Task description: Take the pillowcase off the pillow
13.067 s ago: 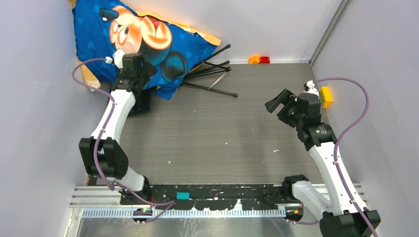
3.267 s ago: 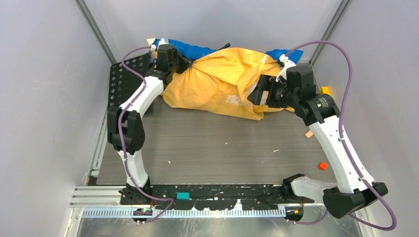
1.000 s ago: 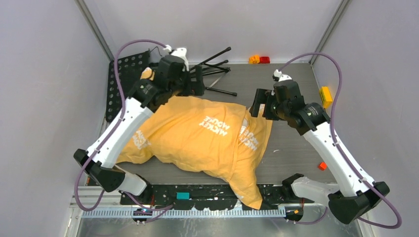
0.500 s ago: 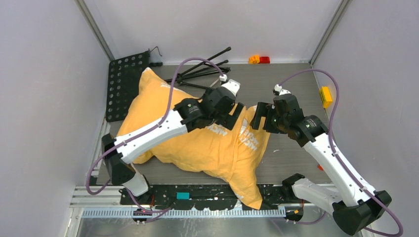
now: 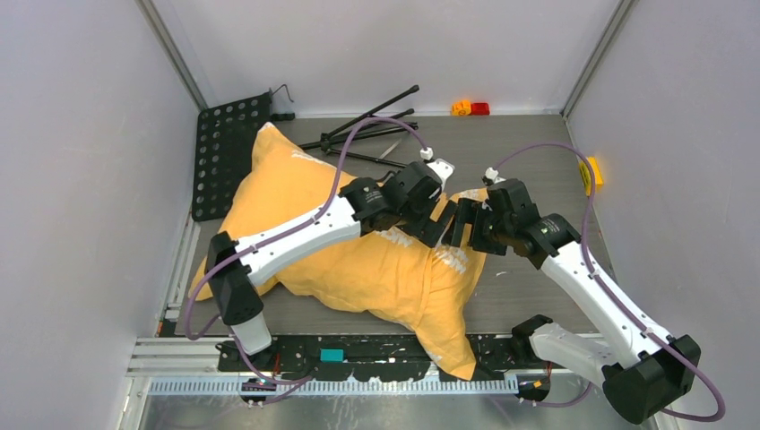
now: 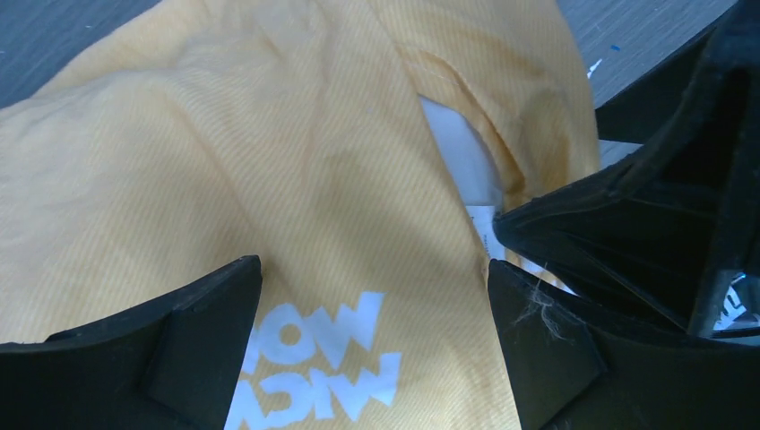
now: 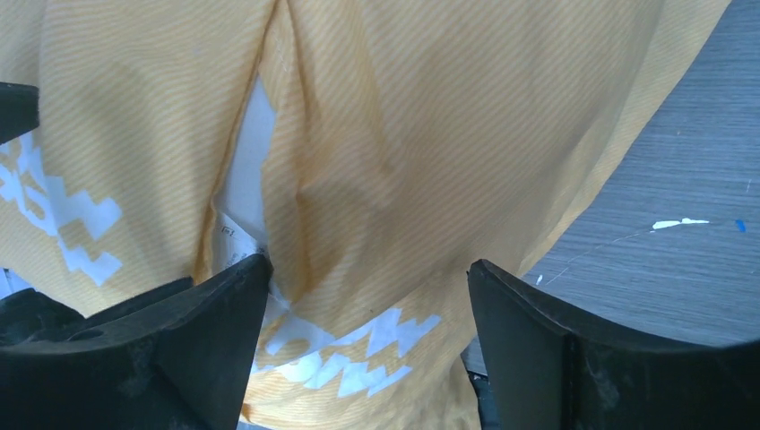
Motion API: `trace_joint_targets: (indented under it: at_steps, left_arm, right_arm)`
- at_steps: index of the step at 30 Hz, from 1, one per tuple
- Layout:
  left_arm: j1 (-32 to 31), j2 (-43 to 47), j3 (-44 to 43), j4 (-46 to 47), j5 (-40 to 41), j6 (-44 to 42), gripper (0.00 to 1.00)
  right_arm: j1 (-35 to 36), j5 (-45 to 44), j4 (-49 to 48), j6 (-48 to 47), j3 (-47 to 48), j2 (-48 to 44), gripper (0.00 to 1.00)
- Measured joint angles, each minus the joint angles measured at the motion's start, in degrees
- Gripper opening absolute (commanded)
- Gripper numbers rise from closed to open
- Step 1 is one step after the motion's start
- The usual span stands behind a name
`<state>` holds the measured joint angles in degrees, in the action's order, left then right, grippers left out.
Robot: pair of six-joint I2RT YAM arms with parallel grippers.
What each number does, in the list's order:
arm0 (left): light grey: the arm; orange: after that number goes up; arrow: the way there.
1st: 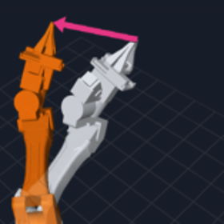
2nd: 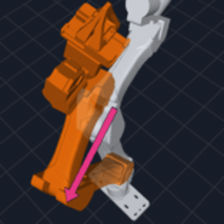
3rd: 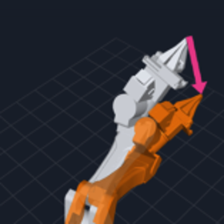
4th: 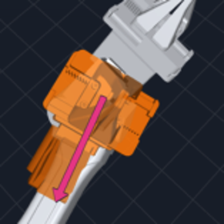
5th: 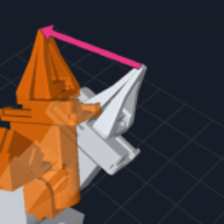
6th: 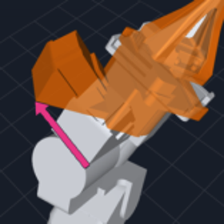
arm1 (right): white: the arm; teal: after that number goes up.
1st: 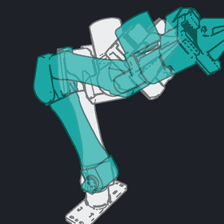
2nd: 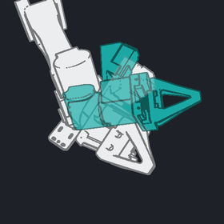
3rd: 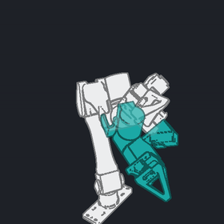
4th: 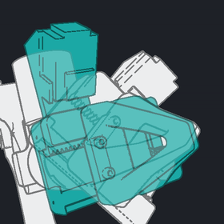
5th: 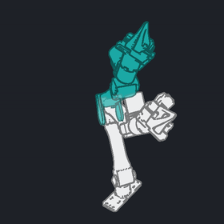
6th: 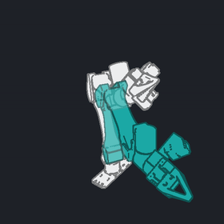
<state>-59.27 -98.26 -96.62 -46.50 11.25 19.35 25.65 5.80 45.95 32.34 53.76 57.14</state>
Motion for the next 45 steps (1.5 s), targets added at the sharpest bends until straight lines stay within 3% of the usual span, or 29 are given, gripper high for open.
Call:
trace_joint_targets:
  at_steps: [6, 11, 15, 19, 27, 34, 38, 45]
  left_arm:
    - [2.14, -0.76, 1.57, 0.48, -1.88, 2.78, 0.70]
    - [8.46, 3.19, 12.76, 4.42, -2.60, 6.21, 0.51]
    - [14.97, 9.92, 20.20, 7.74, -4.83, 8.48, 0.46]
    - [19.41, 14.53, 22.29, 7.23, -3.19, 8.68, 0.42]
    - [22.75, 15.63, 22.29, 5.07, 1.42, 8.17, 0.43]
    - [21.66, 17.88, 21.90, 4.61, 1.29, 6.71, 0.58]
    - [16.09, 17.97, 15.78, 0.74, 4.15, 4.42, 0.68]
    - [3.26, 14.84, 1.57, 1.33, 3.78, 4.22, 0.75]
  right_arm:
    - [0.00, -1.11, -0.09, 0.98, -0.66, 0.00, 0.64]
    - [0.02, -6.80, 1.09, 3.06, -1.53, -0.15, 0.51]
    - [0.17, -12.26, 3.39, 6.64, -2.03, -0.13, 0.45]
    - [0.24, -18.23, 5.60, 11.28, -2.03, -0.15, 0.41]
    - [0.66, -26.25, 9.68, 21.11, -2.10, -0.15, 0.34]
    - [0.48, -22.27, 7.19, 18.88, -4.83, -4.04, 0.34]
    - [0.13, -17.14, 4.98, 14.78, -6.25, -7.87, 0.34]
    - [0.04, -10.95, 0.96, 12.70, -9.49, -11.28, 0.35]
